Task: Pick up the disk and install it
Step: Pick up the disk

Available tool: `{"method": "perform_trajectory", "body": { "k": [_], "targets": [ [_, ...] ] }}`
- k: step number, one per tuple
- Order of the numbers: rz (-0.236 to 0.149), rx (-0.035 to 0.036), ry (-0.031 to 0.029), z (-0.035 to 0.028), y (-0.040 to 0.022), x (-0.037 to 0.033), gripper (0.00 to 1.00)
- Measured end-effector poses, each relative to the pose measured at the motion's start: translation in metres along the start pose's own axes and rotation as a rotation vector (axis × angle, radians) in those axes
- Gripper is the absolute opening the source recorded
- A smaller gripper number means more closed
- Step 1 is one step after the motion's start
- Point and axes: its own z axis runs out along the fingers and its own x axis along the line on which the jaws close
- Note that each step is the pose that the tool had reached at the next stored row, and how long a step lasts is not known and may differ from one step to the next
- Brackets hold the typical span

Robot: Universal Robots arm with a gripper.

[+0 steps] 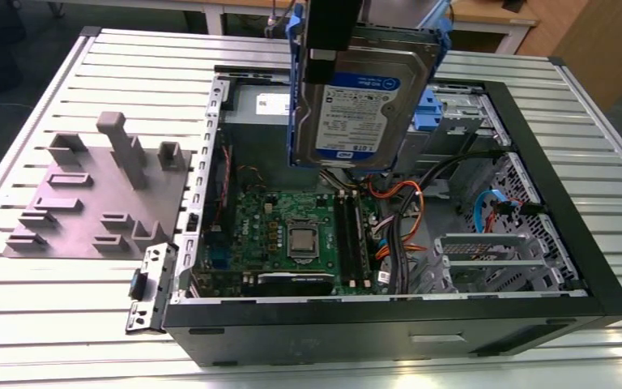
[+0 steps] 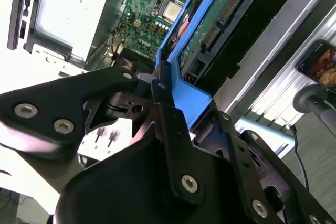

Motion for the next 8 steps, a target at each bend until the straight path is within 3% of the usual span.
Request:
{"method": "perform_trajectory", "body": {
  "k": [8],
  "targets": [
    [0.000, 0.0001, -0.0001, 0.0000, -0.0020, -0.0001, 0.36]
  ]
}}
